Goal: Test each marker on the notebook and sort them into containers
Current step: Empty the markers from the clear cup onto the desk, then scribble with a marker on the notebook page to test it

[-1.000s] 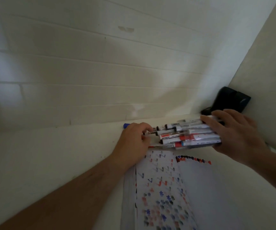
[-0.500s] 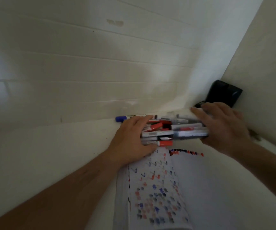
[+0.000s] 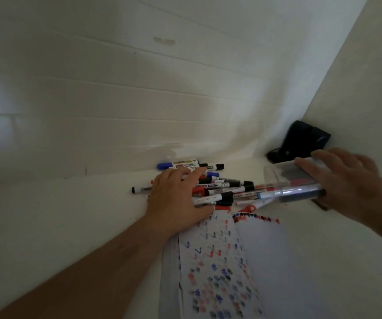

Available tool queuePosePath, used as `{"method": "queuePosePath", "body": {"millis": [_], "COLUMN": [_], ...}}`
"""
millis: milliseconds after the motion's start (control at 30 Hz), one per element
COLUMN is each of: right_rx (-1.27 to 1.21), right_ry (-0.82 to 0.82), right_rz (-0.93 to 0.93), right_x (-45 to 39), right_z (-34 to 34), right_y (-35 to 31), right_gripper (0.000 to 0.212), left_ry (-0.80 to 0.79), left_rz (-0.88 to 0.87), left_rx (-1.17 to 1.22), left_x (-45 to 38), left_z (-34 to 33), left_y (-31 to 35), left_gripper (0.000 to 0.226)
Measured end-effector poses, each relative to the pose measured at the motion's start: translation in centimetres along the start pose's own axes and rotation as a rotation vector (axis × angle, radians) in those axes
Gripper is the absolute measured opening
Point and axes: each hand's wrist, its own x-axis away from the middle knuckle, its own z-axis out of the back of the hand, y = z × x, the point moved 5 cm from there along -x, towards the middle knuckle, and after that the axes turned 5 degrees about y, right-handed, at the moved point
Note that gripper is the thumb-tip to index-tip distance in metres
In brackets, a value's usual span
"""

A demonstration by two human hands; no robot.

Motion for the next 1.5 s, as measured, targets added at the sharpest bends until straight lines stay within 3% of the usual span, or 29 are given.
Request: {"method": "queuePosePath", "body": {"millis": [333, 767, 967, 1100, 1200, 1267, 1400, 1500], "right_rx": [0.124, 0.154, 0.403, 0.375, 0.106, -0.263, -0.954, -1.09], "right_ry": [0.024, 0.062, -0.114, -0.155, -0.014, 0.048, 0.172, 0.217], "right_rz": [0.138, 0.208, 0.189, 0.099, -0.219, -0.472, -0.796, -0.931], "right_x": [1.9, 4.2, 4.7, 5.2, 5.9, 6.6, 8.9, 9.8], "right_z": [0.8, 1.4, 1.4, 2.2, 4.0, 3.5, -0.3, -3.0], "right_y": [6.0, 7.2, 9.1, 12.2, 13.7, 13.0, 8.5, 5.7], "right_gripper": [0.121, 0.123, 0.11, 0.111, 0.11, 0.117, 0.106, 0.104], "left_ry": [-0.045, -0.005, -0.009, -0.032, -0.057, -0.061, -0.037, -0.081], "left_rz": [-0.013, -0.175, -0.149, -0.138, -0.149, -0.176, -0.292, -0.381], "left_rx": [-0.016, -0.1, -0.075, -0.079, -0.067, -0.055, -0.042, 0.055], "left_x": [0.0, 0.7, 0.5, 0.6, 0.8, 0.9, 1.1, 2.1], "left_z": [0.6, 1.3, 1.2, 1.1, 1.1, 1.2, 1.6, 1.8], "left_y": [0.7, 1.7, 1.2, 1.2, 1.3, 1.7, 3.6, 5.4], "left_gripper": [0.101, 0.095, 0.094, 0.095, 0.094, 0.092, 0.081, 0.071]}}
